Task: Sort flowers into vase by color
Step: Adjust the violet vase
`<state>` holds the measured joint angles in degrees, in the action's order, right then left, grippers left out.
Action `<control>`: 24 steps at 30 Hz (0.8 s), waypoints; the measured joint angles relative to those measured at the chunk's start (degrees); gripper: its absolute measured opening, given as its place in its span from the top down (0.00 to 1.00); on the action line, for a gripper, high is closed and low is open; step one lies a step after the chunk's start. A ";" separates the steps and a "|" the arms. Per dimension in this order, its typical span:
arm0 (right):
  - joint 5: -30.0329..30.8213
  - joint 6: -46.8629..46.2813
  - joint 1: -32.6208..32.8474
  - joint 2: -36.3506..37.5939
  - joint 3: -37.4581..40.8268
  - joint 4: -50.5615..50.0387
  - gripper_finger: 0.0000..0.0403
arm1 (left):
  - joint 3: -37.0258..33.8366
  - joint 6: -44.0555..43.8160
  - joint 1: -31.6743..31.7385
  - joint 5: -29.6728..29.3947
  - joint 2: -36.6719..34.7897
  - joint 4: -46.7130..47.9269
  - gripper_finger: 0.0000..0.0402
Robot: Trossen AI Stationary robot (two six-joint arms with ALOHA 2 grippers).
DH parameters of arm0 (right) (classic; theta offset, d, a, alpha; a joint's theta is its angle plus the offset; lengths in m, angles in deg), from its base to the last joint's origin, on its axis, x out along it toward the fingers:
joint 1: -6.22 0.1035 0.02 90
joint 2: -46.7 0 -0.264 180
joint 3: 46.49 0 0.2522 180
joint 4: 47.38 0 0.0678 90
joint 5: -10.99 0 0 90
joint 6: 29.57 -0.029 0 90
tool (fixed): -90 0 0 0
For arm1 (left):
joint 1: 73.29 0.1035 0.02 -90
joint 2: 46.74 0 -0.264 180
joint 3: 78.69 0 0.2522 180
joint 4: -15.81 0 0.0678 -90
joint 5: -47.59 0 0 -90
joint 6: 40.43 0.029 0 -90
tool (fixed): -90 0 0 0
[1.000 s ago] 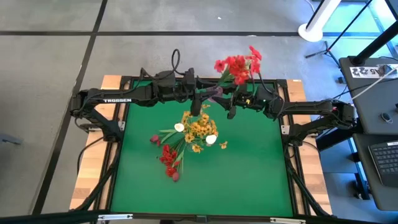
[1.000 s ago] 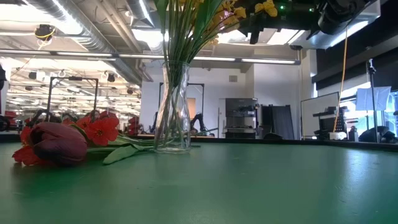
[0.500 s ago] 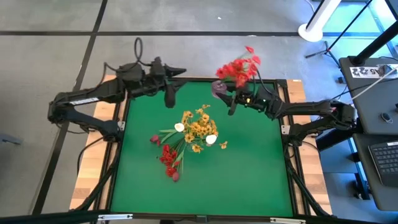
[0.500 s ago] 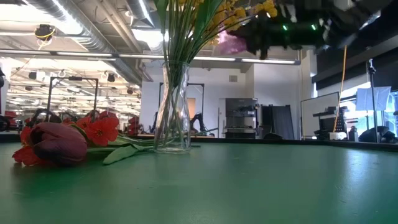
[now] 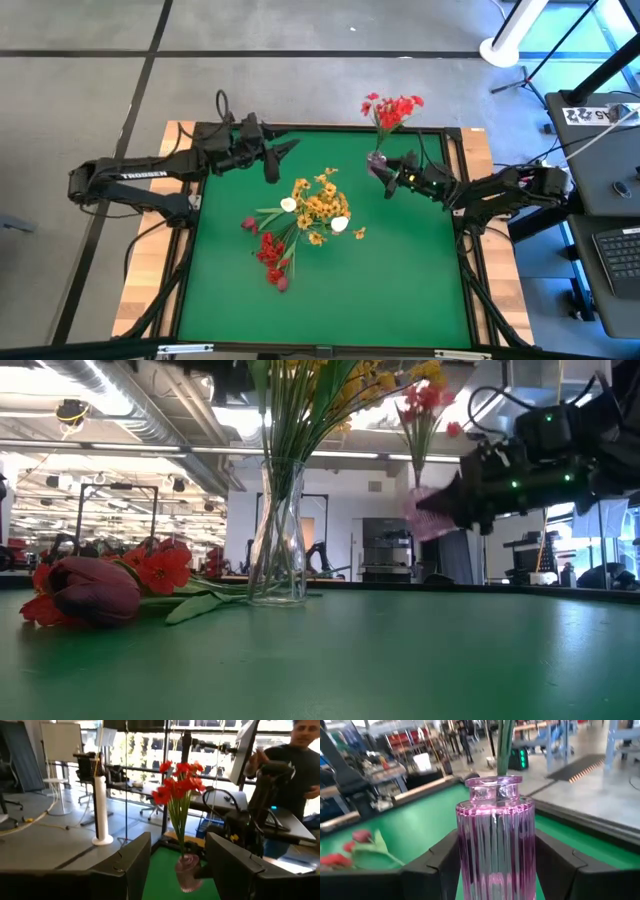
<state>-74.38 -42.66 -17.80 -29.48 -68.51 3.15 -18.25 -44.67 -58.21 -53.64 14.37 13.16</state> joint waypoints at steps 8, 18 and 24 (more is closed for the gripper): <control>2.08 -0.74 0.01 -8.82 -0.39 -0.12 0.50 | -5.03 -2.20 1.54 0.43 0.02 -3.74 0.54; 2.46 -1.53 0.01 -22.67 -6.58 2.33 0.50 | -5.05 -1.76 1.53 0.43 0.00 -3.52 0.54; 2.49 -1.27 0.04 -27.67 -10.45 4.10 0.50 | -5.07 -1.65 1.52 0.43 0.00 -2.47 0.54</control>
<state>-71.89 -43.93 -17.76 -57.15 -78.96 7.25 -23.32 -46.32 -56.69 -53.21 14.37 10.70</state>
